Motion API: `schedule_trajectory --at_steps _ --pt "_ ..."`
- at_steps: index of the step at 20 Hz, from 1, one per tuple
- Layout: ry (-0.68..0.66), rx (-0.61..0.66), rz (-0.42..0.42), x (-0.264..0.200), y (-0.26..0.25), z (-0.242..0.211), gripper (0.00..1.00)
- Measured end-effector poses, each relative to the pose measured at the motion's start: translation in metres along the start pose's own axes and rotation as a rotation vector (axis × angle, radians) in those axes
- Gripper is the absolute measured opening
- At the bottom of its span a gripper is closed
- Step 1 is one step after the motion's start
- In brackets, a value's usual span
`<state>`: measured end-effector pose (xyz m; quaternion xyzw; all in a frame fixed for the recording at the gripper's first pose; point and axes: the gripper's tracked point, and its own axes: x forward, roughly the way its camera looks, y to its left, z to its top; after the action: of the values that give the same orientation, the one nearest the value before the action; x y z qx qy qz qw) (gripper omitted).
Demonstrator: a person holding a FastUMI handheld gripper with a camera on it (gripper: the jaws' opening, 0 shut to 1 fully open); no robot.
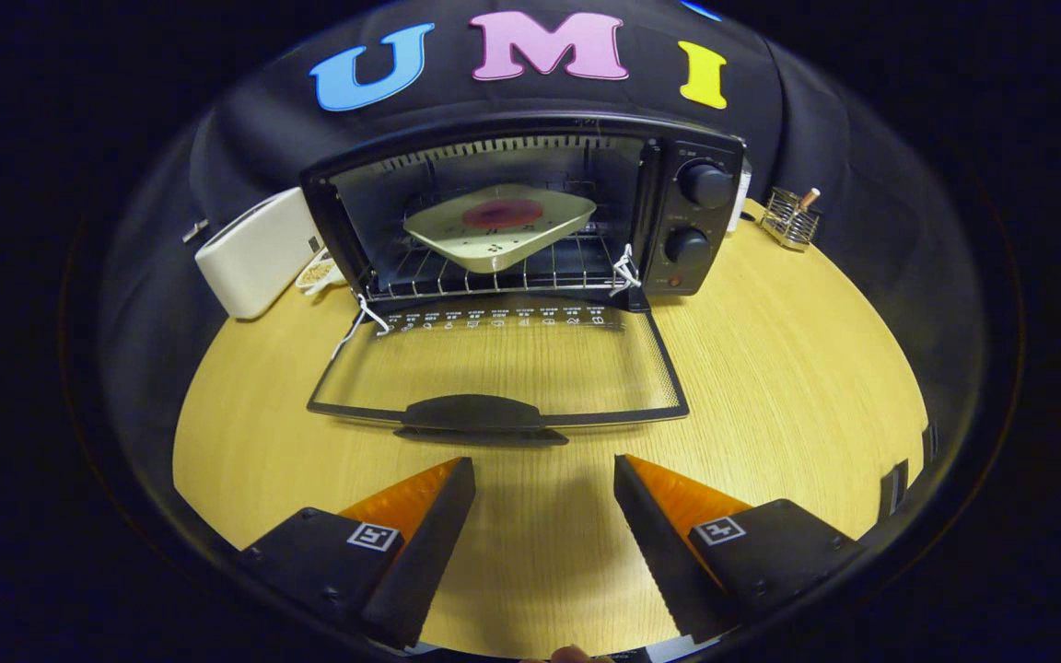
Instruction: Open the toaster oven, put the food inside, and close the toaster oven door.
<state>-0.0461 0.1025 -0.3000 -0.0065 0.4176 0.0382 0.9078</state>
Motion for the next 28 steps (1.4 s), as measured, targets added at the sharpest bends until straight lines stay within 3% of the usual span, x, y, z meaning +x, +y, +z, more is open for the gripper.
schedule_trajectory --at_steps 8,15,25,28 --pt "0.054 -0.017 0.004 0.032 0.007 -0.002 1.00" --pt "-0.011 -0.100 0.020 0.011 0.009 0.018 0.99" --pt "-0.200 -0.054 0.095 -0.023 0.021 0.138 0.99" --pt "-0.288 0.012 0.131 -0.043 0.028 0.172 1.00"
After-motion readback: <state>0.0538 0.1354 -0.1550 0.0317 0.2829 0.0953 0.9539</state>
